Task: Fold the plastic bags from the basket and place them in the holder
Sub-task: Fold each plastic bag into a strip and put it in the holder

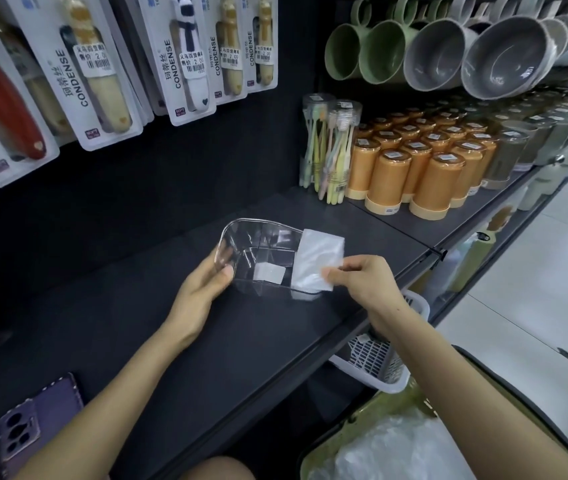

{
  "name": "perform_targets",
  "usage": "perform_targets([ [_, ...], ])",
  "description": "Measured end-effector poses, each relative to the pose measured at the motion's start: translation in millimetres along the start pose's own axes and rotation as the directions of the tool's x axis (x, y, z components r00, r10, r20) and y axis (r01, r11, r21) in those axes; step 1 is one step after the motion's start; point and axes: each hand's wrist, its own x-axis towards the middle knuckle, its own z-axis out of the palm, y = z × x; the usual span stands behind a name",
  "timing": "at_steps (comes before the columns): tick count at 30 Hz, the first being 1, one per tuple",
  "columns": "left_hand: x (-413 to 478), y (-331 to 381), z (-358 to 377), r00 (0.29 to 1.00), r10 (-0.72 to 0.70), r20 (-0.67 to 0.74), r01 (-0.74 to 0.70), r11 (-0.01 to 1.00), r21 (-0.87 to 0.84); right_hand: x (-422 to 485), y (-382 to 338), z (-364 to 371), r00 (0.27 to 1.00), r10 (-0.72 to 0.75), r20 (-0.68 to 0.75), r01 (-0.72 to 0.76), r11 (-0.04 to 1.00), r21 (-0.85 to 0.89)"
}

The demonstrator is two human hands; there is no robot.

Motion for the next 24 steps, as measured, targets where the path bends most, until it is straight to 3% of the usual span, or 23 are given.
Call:
perform_targets([
  [3, -12.1, -6.6, -2.5, 0.998, 0.053, 0.023, -0.053, 0.999, 0.013, -5.5, -1.6, 2.5, 0.995, -0.08, -0.053, 0.062, 0.955, -0.289],
  [6, -22.5, -11.5, -4.7, 0.996, 0.087, 0.031, -0.087, 0.996, 0.001, -19.2, -9.6, 6.5, 0.956, -0.283, -0.074, 0.173, 0.751, -0.638],
  [9, -30.0, -14.2, -2.0, 0.992, 0.123, 0.012, -0.123, 0.992, -0.018, -25.1, -10.8, 12.7, 0.925, -0.377, -0.053, 0.194, 0.587, -0.786],
  [13, -37.2, -15.3, 0.3, 0.987, 0.162, 0.022, -0.162, 0.987, -0.019, -26.8, -11.7, 20.2, 0.904, -0.424, -0.046, 0.159, 0.436, -0.886],
  [18, -42.3, -9.3, 3.1, 0.983, 0.18, 0.035, -0.18, 0.983, -0.024, -25.1, -6.1, 36.0, 0.887, -0.461, 0.015, 0.187, 0.331, -0.925],
  [21, -41.7, -11.2, 2.9, 0.984, 0.175, 0.036, -0.175, 0.985, -0.005, -23.3, -3.2, 37.9, 0.905, -0.425, 0.023, 0.168, 0.308, -0.936],
  [24, -41.2, -10.1, 2.8, 0.988, 0.153, 0.037, -0.153, 0.988, -0.003, -29.1, -2.5, 33.5, 0.87, -0.492, -0.008, 0.164, 0.304, -0.938],
])
